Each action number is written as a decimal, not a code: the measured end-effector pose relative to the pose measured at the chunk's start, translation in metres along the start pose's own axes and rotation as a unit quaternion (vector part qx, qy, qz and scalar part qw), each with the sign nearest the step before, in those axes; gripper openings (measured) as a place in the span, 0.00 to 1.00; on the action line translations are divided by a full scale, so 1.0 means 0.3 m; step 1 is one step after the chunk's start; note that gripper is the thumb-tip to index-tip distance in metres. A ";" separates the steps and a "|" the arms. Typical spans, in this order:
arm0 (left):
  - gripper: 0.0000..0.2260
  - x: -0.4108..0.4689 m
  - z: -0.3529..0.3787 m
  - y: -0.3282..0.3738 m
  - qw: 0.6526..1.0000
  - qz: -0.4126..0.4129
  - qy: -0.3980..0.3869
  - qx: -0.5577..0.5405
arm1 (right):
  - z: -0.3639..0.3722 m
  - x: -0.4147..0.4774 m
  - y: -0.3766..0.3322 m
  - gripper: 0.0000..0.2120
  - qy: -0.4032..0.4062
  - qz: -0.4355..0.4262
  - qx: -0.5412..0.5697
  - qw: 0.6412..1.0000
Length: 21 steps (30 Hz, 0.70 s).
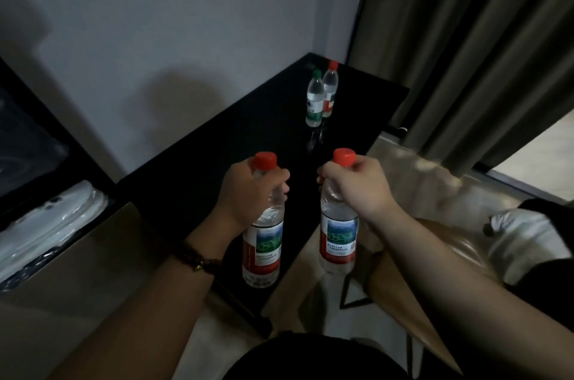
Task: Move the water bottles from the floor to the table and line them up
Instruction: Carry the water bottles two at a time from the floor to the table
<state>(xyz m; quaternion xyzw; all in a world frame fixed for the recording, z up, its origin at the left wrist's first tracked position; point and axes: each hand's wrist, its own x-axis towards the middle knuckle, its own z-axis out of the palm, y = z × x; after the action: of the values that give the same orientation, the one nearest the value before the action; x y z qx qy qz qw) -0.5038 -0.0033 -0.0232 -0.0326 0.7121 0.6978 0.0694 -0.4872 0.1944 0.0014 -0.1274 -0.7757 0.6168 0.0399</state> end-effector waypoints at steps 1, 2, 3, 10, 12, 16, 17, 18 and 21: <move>0.09 0.042 -0.002 0.011 1.000 0.008 -0.009 0.010 | 0.008 0.046 -0.008 0.09 -0.002 -0.003 -0.001 1.000; 0.09 0.076 -0.005 0.022 1.000 0.014 -0.014 0.020 | 0.019 0.090 -0.016 0.08 -0.006 -0.005 -0.002 1.000; 0.09 0.107 -0.008 0.032 0.999 0.018 -0.017 0.027 | 0.032 0.131 -0.023 0.09 -0.009 -0.007 -0.004 1.000; 0.11 0.252 -0.070 0.042 0.998 0.038 0.047 0.036 | 0.149 0.364 -0.040 0.16 -0.090 -0.025 -0.027 0.995; 0.12 0.266 -0.094 0.034 0.995 0.046 0.073 0.054 | 0.196 0.421 -0.036 0.16 -0.122 -0.035 -0.038 0.991; 0.13 0.284 -0.144 0.017 0.989 0.031 0.123 0.072 | 0.288 0.540 -0.021 0.11 -0.185 -0.015 -0.038 0.982; 0.12 0.289 -0.151 0.013 0.988 0.029 0.139 0.067 | 0.309 0.571 -0.014 0.10 -0.201 -0.015 -0.038 0.979; 0.12 0.296 -0.154 0.010 0.985 0.033 0.155 0.067 | 0.328 0.606 -0.007 0.10 -0.217 -0.018 -0.038 0.975; 0.08 0.336 -0.137 0.000 0.972 0.039 0.209 0.097 | 0.376 0.717 0.020 0.09 -0.270 -0.014 -0.037 0.962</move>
<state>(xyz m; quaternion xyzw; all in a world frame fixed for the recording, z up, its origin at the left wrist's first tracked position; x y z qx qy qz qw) -0.6056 -0.0393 -0.0370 -0.1425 0.7761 0.6053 -0.1053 -0.7185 0.1421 -0.0514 0.0531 -0.7814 0.5989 -0.1673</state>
